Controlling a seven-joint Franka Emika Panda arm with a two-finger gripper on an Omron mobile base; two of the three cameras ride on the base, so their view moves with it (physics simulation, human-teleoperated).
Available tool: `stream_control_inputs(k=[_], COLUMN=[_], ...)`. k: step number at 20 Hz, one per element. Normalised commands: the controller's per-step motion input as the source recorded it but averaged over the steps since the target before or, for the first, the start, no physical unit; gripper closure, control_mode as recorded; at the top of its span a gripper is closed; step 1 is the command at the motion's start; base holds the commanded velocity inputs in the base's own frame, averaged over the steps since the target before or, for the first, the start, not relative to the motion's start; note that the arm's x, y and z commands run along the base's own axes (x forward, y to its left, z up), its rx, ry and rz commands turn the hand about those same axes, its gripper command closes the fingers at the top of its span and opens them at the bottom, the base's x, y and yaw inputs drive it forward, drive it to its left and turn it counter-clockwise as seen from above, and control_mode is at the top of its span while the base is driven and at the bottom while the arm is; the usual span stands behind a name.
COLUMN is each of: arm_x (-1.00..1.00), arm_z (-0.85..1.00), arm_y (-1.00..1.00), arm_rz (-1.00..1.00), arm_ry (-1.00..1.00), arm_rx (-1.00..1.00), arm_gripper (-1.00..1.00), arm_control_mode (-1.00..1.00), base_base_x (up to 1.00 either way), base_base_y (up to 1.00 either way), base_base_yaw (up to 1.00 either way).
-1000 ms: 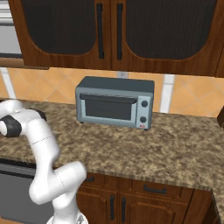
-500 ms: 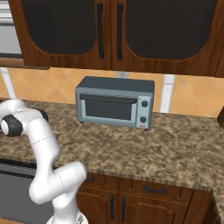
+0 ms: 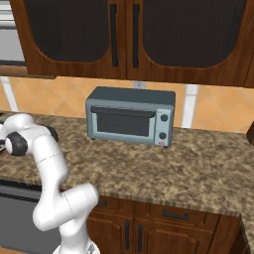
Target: Pick up the sponge from the counter and clean the cutting board by briefly scrubbing or pressing down on the cutting board. Once finished, release the sponge.
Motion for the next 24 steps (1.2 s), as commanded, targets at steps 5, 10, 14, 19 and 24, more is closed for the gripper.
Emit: stream_control_inputs(k=[5,10,14,19,24], arm_x=[0.63,0.48,0.31,0.34,0.31], arm_z=[-0.09,-0.09,-0.05,0.0,-0.02], arm_y=[-0.13,-0.19,-0.19,-0.17,-0.07], arm_rz=[0.0,0.0,0.0,0.0,0.0], arm_ry=[0.0,0.0,-0.03,-0.04,-0.03], arm_rx=[0.0,0.0,0.0,0.0,0.0], arm_gripper=[1.0,1.0,1.0,1.0,1.0], arm_control_mode=[-1.0,-1.0,-1.0,-1.0,-1.0], base_base_x=[0.0,0.0,0.0,0.0,0.0], base_base_y=[0.0,0.0,0.0,0.0,0.0], base_base_yaw=[0.0,0.0,0.0,0.0,0.0])
